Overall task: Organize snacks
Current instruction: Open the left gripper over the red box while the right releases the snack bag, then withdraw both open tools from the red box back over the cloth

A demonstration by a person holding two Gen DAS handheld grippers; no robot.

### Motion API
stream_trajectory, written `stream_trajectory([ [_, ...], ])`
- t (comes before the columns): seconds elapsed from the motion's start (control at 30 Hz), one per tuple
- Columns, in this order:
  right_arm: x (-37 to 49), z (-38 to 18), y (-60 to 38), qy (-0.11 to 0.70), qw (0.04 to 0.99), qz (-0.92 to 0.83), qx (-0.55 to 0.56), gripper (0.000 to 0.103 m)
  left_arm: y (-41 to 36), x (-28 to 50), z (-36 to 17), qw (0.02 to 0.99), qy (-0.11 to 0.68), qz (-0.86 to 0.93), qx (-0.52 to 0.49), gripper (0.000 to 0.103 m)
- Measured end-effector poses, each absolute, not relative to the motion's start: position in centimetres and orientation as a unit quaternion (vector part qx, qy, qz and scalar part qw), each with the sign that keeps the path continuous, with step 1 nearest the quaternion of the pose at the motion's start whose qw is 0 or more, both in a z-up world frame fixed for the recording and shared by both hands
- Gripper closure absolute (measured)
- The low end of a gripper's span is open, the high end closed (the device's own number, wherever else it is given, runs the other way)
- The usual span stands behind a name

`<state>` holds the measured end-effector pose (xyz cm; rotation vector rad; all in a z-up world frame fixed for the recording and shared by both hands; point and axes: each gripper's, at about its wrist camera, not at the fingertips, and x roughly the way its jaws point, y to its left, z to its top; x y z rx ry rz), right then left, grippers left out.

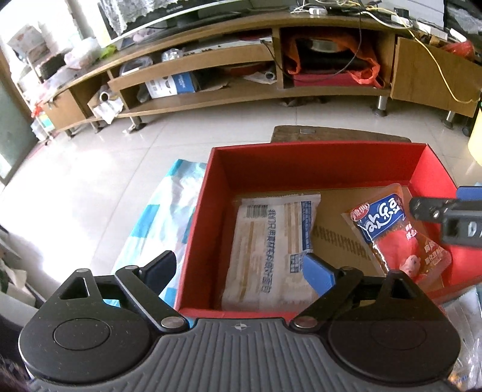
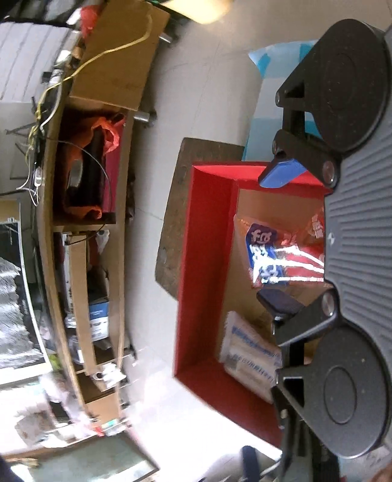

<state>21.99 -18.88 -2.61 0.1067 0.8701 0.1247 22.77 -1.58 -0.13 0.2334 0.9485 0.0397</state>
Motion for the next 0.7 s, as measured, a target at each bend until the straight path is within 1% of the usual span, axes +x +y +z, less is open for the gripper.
stream_trajectory([
  [0.2,20.6,-1.6,-19.1,0.422,0.904,0.046,0.047,0.032,-1.1,21.1,0.2,0.88,0.465,0.008,0.098,0.009],
  [0.53,15.5,0.1,-15.6,0.405,0.913,0.035,-0.031,0.032,-1.2,17.7,1.3,0.885,0.455,-0.012,0.098,0.008],
  [0.7,13.2,-0.3,-15.5,0.421,0.906,0.027,-0.028,0.032,-0.9,16.0,1.3,0.883,0.461,-0.014,0.094,0.008],
])
